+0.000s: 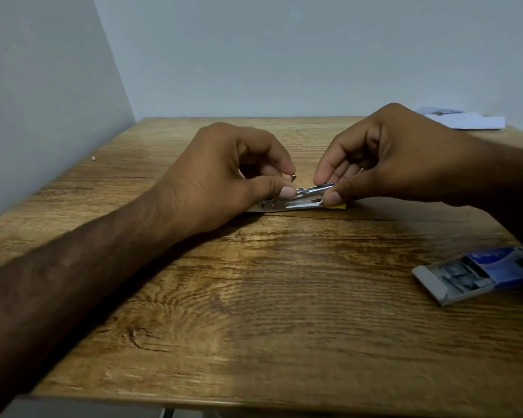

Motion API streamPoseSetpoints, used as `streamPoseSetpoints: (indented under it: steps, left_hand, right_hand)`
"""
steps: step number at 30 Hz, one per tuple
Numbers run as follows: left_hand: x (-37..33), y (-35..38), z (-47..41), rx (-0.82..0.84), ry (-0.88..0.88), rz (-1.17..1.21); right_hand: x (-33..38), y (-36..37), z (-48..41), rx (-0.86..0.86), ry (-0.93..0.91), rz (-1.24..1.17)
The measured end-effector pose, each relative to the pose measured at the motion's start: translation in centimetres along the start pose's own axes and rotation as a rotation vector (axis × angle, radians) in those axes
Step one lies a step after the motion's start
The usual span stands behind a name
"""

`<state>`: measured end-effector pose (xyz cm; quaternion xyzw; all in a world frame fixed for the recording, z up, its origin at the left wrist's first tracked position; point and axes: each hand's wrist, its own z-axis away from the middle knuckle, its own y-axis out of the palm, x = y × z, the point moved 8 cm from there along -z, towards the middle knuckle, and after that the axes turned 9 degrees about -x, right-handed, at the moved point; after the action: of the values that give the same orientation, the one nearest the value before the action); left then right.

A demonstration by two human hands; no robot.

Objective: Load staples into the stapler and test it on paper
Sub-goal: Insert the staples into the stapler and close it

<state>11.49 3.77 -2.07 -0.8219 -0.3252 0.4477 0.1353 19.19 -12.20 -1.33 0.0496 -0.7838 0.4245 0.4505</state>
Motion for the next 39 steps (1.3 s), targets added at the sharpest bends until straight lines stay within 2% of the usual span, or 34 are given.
streamPoseSetpoints:
  steps: [16, 21, 25, 28, 31, 35, 39]
  left_hand:
    - [-0.9, 0.8, 0.2, 0.110, 0.101, -0.169]
    - [-0.3, 0.4, 0.2, 0.199, 0.069, -0.285]
    - [1.5, -1.0, -0.3, 0.279, -0.037, -0.370]
    - [2.6, -1.8, -0.5, 0.254, -0.135, -0.258]
    - [2.7, -2.4, -0.6, 0.136, -0.175, -0.061]
    - [2.1, -3.2, -1.0, -0.056, -0.145, 0.274]
    - [2.3, -2.5, -0.8, -0.143, -0.200, 0.509]
  right_hand:
    - [0.1, 0.3, -0.1, -0.010, 0.003, 0.005]
    - [-0.2, -0.2, -0.2, -0.067, 0.002, 0.029]
    - [-1.1, -1.4, -0.4, -0.142, 0.040, 0.018]
    - [-1.6, -2.1, -0.4, -0.168, 0.084, -0.022]
    - [-1.6, -2.9, -0.4, -0.236, 0.088, -0.081]
    - [-1.2, -3.8, -0.3, -0.292, 0.071, -0.278]
    - [-0.2, -3.4, -0.1, -0.326, 0.024, -0.470]
